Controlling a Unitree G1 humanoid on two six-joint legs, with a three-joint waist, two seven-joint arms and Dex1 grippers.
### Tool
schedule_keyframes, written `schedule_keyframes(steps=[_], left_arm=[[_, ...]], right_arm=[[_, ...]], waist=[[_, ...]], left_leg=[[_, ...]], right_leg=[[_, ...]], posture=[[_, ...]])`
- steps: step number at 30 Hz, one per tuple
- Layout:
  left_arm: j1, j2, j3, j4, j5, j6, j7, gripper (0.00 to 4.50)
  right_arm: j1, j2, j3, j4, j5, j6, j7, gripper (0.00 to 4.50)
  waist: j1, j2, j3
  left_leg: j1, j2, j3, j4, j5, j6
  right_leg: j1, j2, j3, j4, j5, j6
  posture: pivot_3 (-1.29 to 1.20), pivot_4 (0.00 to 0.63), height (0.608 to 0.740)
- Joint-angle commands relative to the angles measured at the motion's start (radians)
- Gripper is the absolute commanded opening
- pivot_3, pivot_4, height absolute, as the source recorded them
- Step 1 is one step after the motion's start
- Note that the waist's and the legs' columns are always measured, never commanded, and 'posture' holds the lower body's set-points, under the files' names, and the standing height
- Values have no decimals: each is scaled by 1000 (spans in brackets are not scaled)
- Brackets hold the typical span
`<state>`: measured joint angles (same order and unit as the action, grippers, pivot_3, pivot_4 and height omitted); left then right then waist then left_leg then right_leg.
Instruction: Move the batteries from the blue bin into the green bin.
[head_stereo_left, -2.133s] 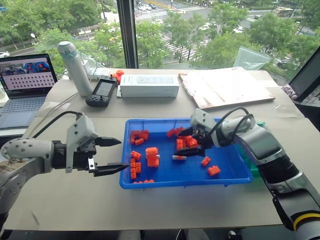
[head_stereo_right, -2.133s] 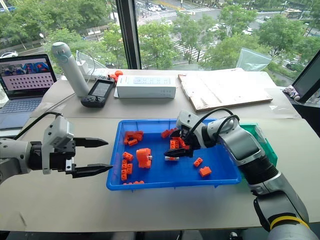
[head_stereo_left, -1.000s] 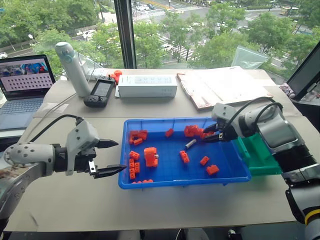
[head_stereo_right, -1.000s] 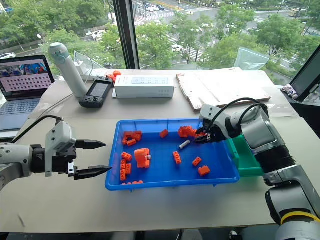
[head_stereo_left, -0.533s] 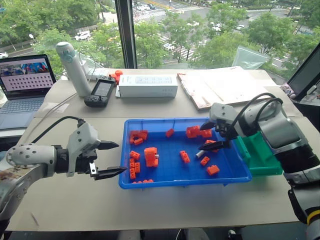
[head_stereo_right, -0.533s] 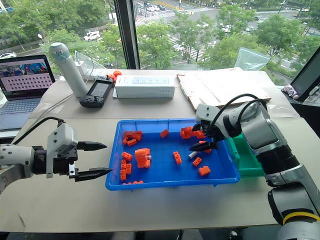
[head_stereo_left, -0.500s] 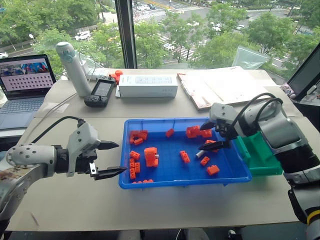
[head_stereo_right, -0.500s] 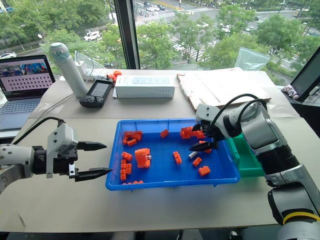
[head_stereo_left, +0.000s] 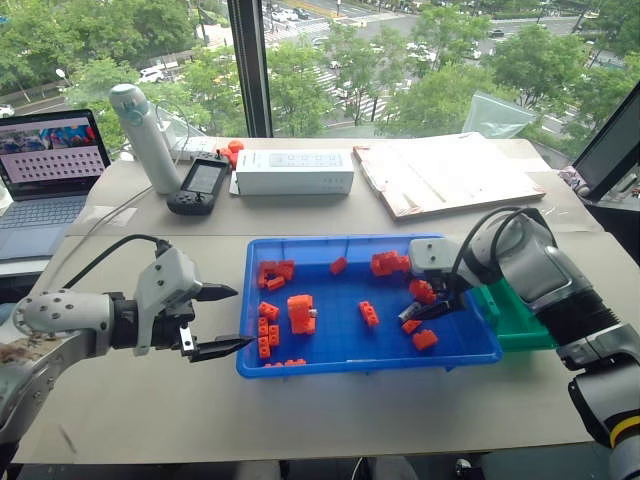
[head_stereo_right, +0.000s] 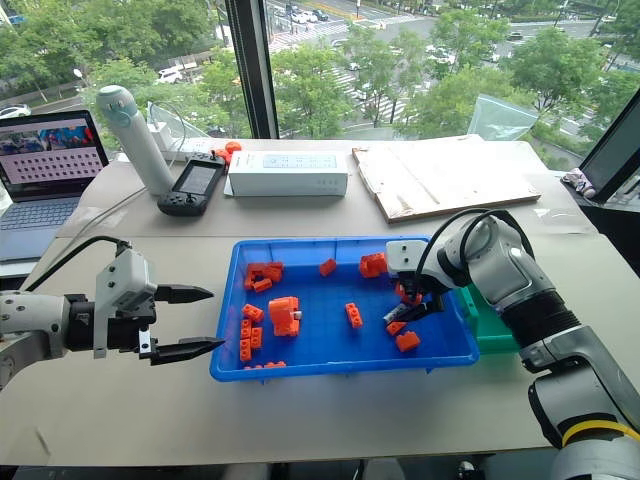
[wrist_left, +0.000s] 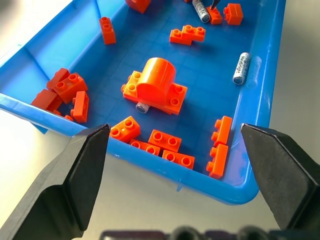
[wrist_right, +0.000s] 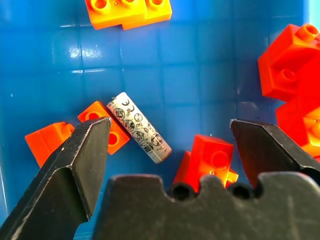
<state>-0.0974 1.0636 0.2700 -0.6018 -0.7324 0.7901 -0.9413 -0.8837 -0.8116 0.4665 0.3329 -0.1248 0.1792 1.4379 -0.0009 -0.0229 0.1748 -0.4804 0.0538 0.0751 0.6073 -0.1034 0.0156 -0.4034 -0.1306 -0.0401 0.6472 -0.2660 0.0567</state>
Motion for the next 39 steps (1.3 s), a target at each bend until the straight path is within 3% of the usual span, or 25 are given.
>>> schedule_keyframes(steps=[1,9,17,21,30,39], left_arm=[[3,-3,22,-33,-11,2,14,4500],[-10,-6,10,-34,-4,-1,35,4500],[0,-13,15,-53,-13,8,59,4500],[1,-14,14,-55,-14,10,67,4500],[-9,-23,-1,-49,-4,6,77,4500],[-21,-34,-17,-43,9,0,80,4500]], right_arm=[[-16,0,-4,25,-35,-67,0,4432],[-55,81,-8,148,-108,-199,-98,4432],[-21,82,1,107,-108,-205,-20,4432],[-9,81,-1,89,-109,-168,15,3482],[-10,105,-2,73,-116,-136,26,420],[-38,122,-71,1,-9,-38,70,431]], waist=[[1,0,0],[-8,0,0],[-8,0,0],[-9,0,0],[-10,0,0],[-9,0,0]], left_leg=[[0,0,0,0,0,0],[2,0,0,0,0,-1],[2,0,0,0,0,-1],[2,0,0,0,0,-1],[2,0,0,0,0,-1],[2,0,0,0,0,-1]], right_leg=[[0,0,0,0,0,0],[1,0,0,0,0,0],[2,0,0,0,0,0],[2,0,0,1,0,0],[2,0,0,1,0,0],[2,0,0,1,0,0]], posture=[[0,150,740],[0,150,740],[0,150,740],[0,150,740],[0,150,740],[0,150,740]])
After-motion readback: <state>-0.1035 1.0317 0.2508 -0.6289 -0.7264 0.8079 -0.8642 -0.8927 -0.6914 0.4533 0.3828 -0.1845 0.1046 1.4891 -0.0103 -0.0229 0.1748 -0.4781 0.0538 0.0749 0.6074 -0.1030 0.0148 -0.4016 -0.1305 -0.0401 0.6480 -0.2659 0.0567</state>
